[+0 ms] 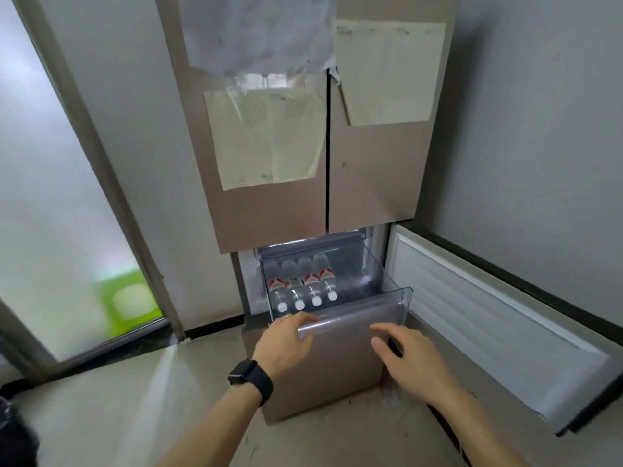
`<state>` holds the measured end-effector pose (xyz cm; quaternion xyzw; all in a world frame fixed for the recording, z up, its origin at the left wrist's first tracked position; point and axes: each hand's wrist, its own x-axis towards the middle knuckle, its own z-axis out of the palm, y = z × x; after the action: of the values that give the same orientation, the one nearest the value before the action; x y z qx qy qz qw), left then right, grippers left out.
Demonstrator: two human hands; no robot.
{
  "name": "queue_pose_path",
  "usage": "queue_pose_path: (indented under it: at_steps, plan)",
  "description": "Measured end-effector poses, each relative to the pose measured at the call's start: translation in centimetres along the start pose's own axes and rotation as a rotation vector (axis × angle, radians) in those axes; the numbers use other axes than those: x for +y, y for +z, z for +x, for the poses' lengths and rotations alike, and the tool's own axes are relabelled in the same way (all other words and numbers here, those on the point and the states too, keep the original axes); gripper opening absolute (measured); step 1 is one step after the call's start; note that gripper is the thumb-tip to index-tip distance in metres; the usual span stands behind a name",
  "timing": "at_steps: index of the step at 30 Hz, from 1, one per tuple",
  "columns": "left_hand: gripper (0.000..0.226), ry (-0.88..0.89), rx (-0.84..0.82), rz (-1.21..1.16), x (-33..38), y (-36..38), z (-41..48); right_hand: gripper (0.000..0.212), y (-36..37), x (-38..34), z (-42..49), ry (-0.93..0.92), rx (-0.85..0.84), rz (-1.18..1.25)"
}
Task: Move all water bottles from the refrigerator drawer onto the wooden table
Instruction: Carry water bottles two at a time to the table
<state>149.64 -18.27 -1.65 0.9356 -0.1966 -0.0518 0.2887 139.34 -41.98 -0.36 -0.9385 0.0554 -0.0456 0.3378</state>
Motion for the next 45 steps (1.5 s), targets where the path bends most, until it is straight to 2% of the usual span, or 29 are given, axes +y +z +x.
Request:
queue_pose_path:
  at_steps: [6, 12, 22, 25, 28, 32, 35, 37, 41, 45]
  plan:
    - [0.038, -0.154, -0.017, -0.064, 0.1, 2.7, 8.4, 0.039, -0.2, 5.3, 9.8, 0.006, -0.097, 0.136]
    - [0.036, -0.353, -0.010, -0.171, -0.1, 5.4, 14.0, 0.042, 0.6, 8.5, 17.6, 0.020, -0.229, 0.158]
    - [0.032, -0.602, -0.136, -0.326, -3.8, 10.4, 24.1, 0.041, 5.9, 11.2, 29.3, 0.016, -0.379, -0.030]
    - [0.029, -0.685, -0.176, -0.447, -5.6, 11.6, 27.2, 0.040, 8.7, 11.6, 33.0, 0.128, -0.526, -0.045]
    - [0.039, -0.876, -0.182, -0.632, -7.4, 12.3, 29.6, 0.035, 11.8, 11.9, 36.4, 0.293, -0.663, 0.018]
    - [0.039, -1.055, -0.213, -0.865, -9.7, 14.2, 31.4, 0.028, 14.8, 12.2, 39.0, 0.538, -0.601, 0.292]
    - [0.023, -1.082, -0.190, -1.001, -10.6, 15.6, 31.9, 0.028, 16.3, 12.7, 39.7, 0.785, -0.538, 0.591]
    - [0.019, -1.094, -0.160, -1.063, -10.6, 16.0, 32.1, 0.029, 16.8, 13.4, 40.0, 0.843, -0.539, 0.660]
    - [0.030, -1.086, -0.154, -1.108, -10.4, 16.2, 32.3, 0.049, 17.4, 14.1, 40.2, 0.842, -0.594, 0.659]
    - [0.019, -1.007, -0.124, -1.122, -9.6, 15.9, 32.1, 0.051, 16.2, 13.8, 39.7, 0.748, -0.591, 0.557]
